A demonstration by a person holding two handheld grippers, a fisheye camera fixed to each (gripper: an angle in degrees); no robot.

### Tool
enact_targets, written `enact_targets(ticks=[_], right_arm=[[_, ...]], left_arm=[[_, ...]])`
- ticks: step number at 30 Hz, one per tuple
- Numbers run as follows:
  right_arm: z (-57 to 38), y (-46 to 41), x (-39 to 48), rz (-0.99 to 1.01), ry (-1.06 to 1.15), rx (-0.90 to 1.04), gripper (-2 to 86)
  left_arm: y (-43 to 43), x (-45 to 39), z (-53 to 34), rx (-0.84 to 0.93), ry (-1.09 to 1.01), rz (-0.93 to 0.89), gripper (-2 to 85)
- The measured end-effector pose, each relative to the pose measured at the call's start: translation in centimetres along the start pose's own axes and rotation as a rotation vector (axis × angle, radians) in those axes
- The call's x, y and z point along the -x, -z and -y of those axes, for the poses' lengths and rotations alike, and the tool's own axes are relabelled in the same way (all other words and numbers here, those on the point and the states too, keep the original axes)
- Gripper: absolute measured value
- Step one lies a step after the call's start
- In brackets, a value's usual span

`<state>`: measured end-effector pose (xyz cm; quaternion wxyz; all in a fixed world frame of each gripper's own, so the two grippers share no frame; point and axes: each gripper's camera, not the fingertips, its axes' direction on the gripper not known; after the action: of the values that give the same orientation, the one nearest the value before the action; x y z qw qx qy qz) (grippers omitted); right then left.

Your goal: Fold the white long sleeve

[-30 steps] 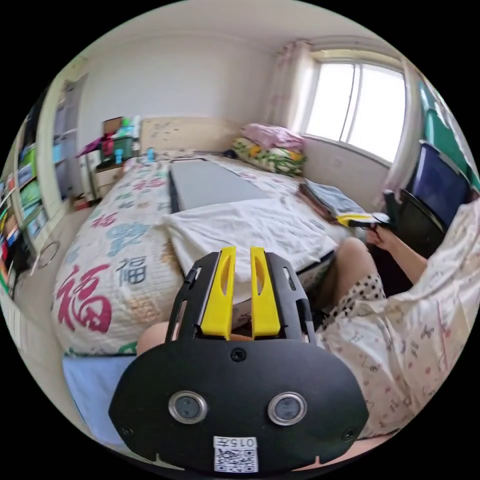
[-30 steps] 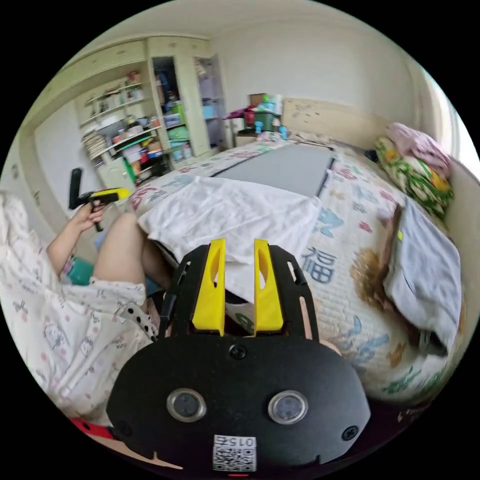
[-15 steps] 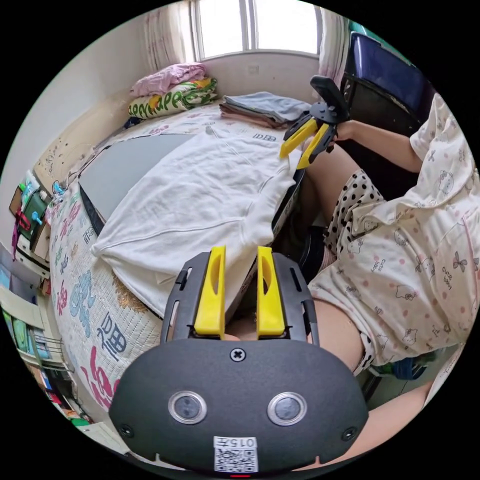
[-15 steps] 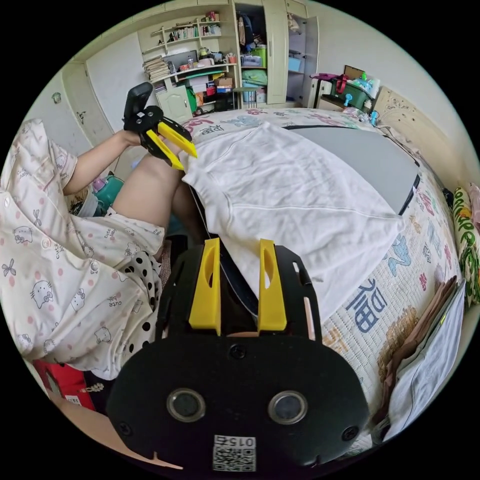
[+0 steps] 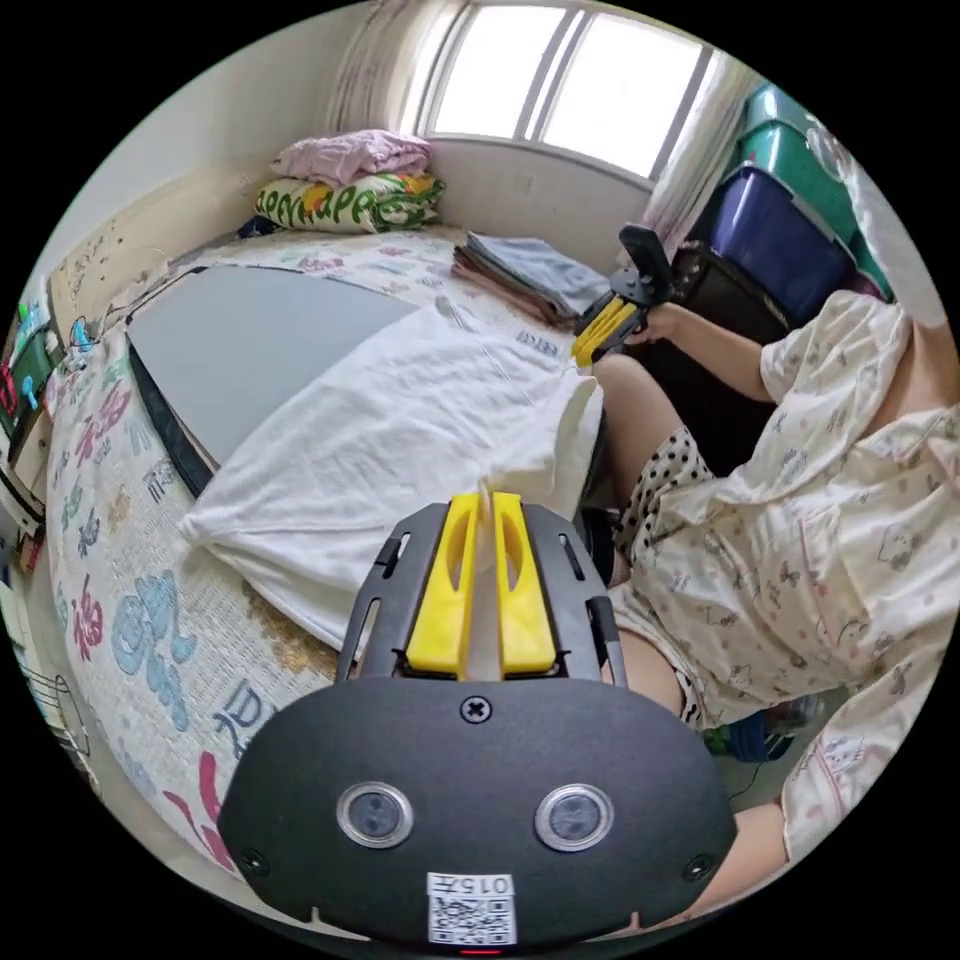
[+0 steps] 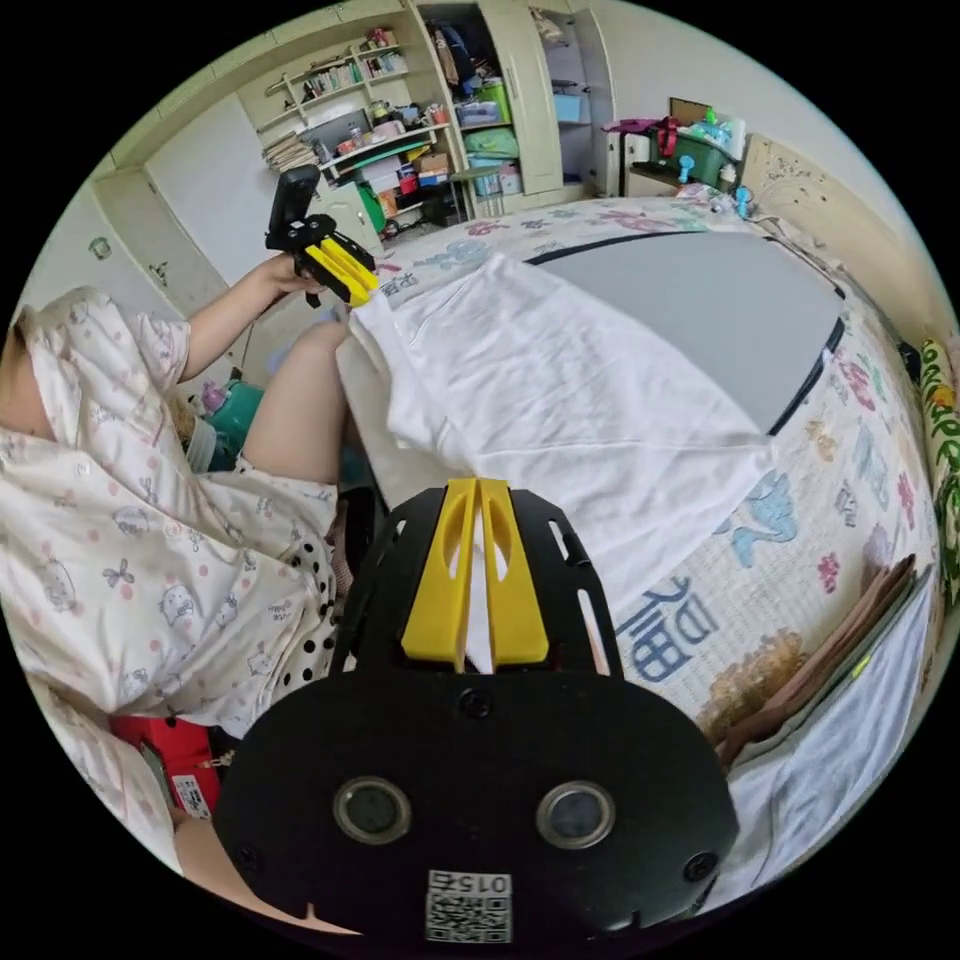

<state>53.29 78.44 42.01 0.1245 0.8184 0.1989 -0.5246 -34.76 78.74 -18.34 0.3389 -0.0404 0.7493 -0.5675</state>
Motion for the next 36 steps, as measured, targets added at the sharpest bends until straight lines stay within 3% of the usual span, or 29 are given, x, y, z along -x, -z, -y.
enact_targets(ticks=[2,6,8,9,11,15,19,25,32,36], right_arm=[[3.9,2.6,-3.3,-0.074,-0.038,-0.077,-0.8],[16.7,8.8,-13.0,-0.343,-0.263,-0.407,0.3],[20.1,10.7,-16.8,-0.276,-0.412,-0.571,2.7],[21.3,11.4,-18.2,-0.126,-0.408,-0.621,5.8],[21.7,10.9,-17.8,-0.008,-0.307,-0.598,6.9],[14.6,4.2,-13.5,-0.072,-0.211,-0.383,10.2],[3.9,-3.1,-11.7,0.072,-0.400,-0.202,10.3],[-4.5,-4.4,-4.8,0.018,-0.608,-0.221,10.4],[-4.9,-4.9,-2.5,-0.013,-0.667,-0.198,7.6],[-5.5,-3.9,-1.9,0.044,-0.697,-0.291,2.0]], left_arm=[[3.0,4.6,3.3,-0.088,0.038,0.092,0.8],[9.0,18.2,12.3,-0.486,0.315,0.250,1.4],[10.3,21.6,14.1,-0.648,0.450,0.345,2.5],[10.7,22.6,13.8,-0.759,0.553,0.358,6.8],[10.3,22.9,12.7,-0.850,0.583,0.244,9.6],[5.3,17.7,6.8,-0.680,0.361,0.139,8.4],[-0.5,11.6,-2.9,-0.513,0.369,0.065,8.5],[-4.5,1.8,-7.6,-0.331,0.343,-0.033,9.3],[-8.4,-7.6,-8.0,-0.246,0.269,-0.067,11.6],[-9.1,-12.3,-8.2,-0.262,0.240,-0.063,12.0]])
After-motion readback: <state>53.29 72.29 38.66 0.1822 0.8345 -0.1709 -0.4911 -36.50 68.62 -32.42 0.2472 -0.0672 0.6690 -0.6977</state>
